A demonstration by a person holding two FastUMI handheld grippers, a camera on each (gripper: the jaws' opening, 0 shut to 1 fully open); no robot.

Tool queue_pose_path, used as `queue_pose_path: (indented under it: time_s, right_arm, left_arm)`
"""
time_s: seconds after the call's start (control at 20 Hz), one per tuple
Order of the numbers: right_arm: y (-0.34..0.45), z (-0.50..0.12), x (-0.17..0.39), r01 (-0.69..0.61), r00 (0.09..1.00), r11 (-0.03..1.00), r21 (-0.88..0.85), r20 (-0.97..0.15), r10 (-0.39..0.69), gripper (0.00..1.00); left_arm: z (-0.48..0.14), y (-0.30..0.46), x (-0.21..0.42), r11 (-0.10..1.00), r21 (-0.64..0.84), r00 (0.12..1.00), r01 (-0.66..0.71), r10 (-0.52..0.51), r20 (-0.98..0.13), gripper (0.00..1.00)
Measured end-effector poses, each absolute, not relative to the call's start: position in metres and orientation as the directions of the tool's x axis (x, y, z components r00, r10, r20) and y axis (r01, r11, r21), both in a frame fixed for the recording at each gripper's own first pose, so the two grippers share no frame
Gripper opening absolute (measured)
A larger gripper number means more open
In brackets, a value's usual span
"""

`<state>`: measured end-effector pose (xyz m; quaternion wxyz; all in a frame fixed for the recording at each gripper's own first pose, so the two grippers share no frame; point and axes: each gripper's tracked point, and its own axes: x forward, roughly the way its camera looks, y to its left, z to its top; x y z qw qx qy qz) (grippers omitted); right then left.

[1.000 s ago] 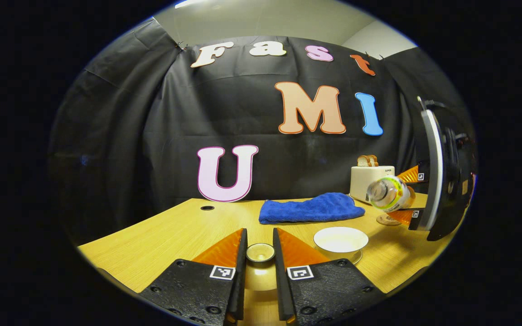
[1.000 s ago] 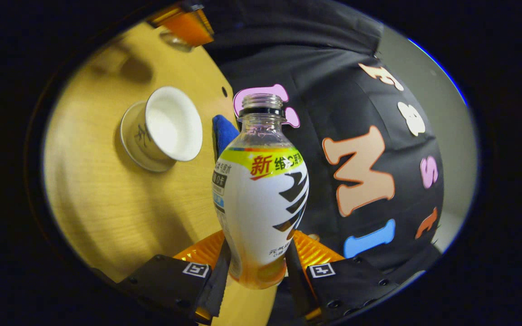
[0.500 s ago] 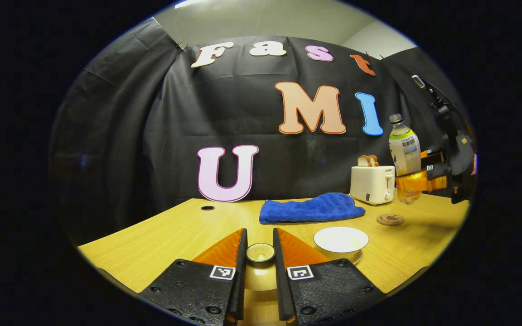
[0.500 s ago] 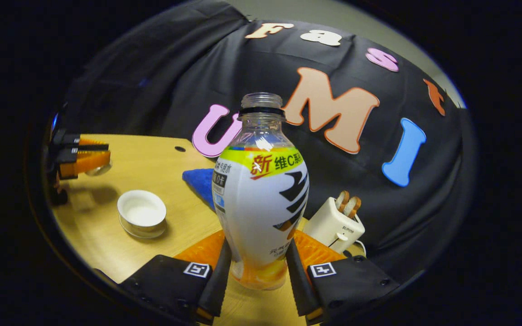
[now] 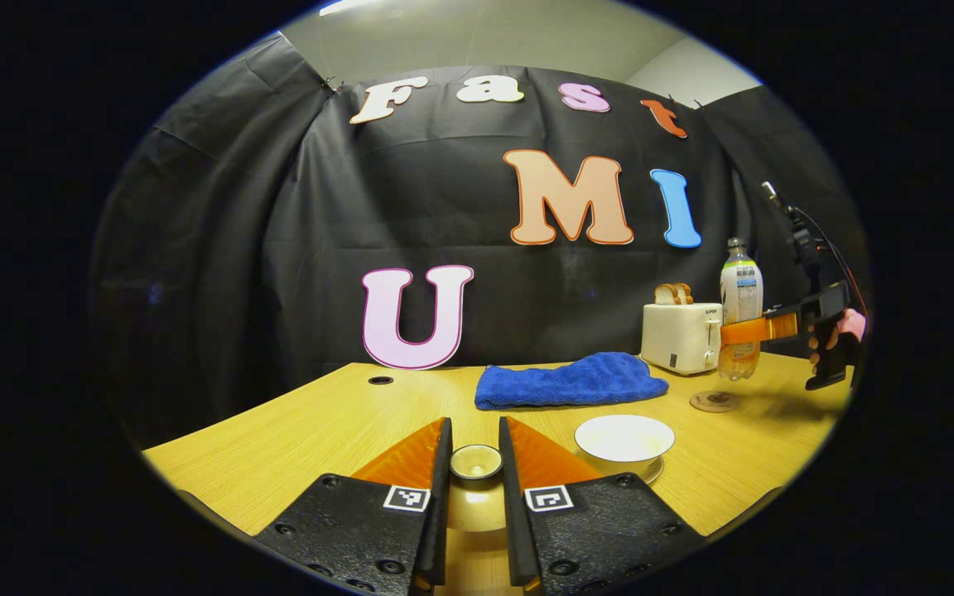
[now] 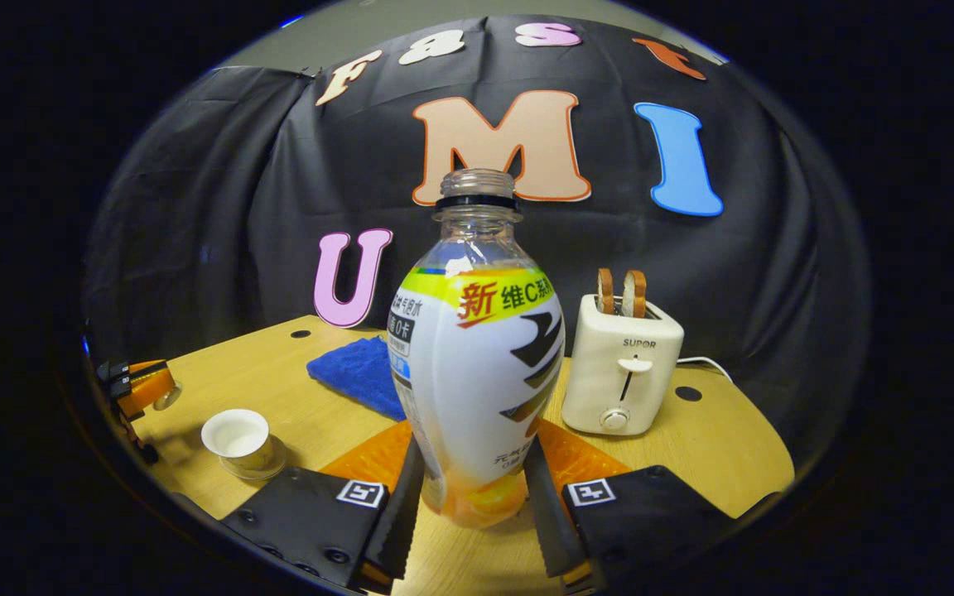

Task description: Open the teacup lid with one hand, grasp the water bottle and pour water into the teacup with the other hand; after pouring, place the water bottle on the coaster and then close the teacup lid.

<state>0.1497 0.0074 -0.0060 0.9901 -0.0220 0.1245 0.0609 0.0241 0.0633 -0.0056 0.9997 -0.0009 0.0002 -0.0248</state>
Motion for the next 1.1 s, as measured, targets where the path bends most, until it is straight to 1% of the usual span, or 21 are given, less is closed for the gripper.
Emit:
queue_pose_path:
  time_s: [0.2, 0.4, 0.7, 0.75, 0.85, 0.9, 0.95, 1.05, 1.1]
  right_arm:
    - [-0.014, -0.023, 0.153, -0.089, 0.964, 0.995, -0.047, -0.254, 0.075, 0.65]
    - [-0.019, -0.039, 0.161, -0.078, 0.958, 0.996, -0.054, -0.28, 0.06, 0.65]
    - [-0.024, -0.05, 0.164, -0.064, 0.957, 0.997, -0.05, -0.287, 0.048, 0.65]
    - [-0.025, -0.049, 0.164, -0.064, 0.959, 0.997, -0.041, -0.278, 0.05, 0.7]
    - [-0.024, -0.05, 0.164, -0.065, 0.96, 0.998, -0.021, -0.274, 0.056, 0.7]
    - [-0.024, -0.05, 0.166, -0.068, 0.961, 0.998, -0.015, -0.27, 0.062, 0.73]
    - [-0.024, -0.05, 0.164, -0.073, 0.961, 0.997, -0.012, -0.268, 0.067, 0.74]
    - [-0.024, -0.048, 0.161, -0.079, 0.963, 0.997, -0.014, -0.261, 0.073, 0.85]
    - [-0.023, -0.047, 0.16, -0.082, 0.963, 0.997, -0.013, -0.259, 0.076, 0.82]
  left_arm:
    - [-0.005, 0.063, 0.024, 0.999, -0.002, 0.999, 0.048, -0.048, 0.0, 0.27]
    - [-0.005, 0.063, 0.024, 0.999, -0.002, 0.999, 0.048, -0.048, -0.001, 0.27]
    - [-0.004, 0.063, 0.023, 0.999, -0.003, 0.999, 0.046, -0.046, -0.001, 0.27]
    - [-0.005, 0.064, 0.024, 0.999, -0.003, 0.999, 0.046, -0.046, -0.001, 0.27]
    - [-0.006, 0.063, 0.024, 0.999, -0.003, 0.999, 0.046, -0.046, -0.001, 0.27]
    - [-0.006, 0.064, 0.024, 0.999, -0.003, 0.999, 0.046, -0.046, -0.001, 0.27]
    - [-0.006, 0.064, 0.024, 0.999, -0.003, 0.999, 0.046, -0.046, -0.001, 0.27]
    - [-0.005, 0.063, 0.024, 0.999, -0.003, 0.999, 0.046, -0.046, -0.001, 0.27]
    - [-0.006, 0.064, 0.024, 0.999, -0.003, 0.999, 0.046, -0.046, -0.001, 0.27]
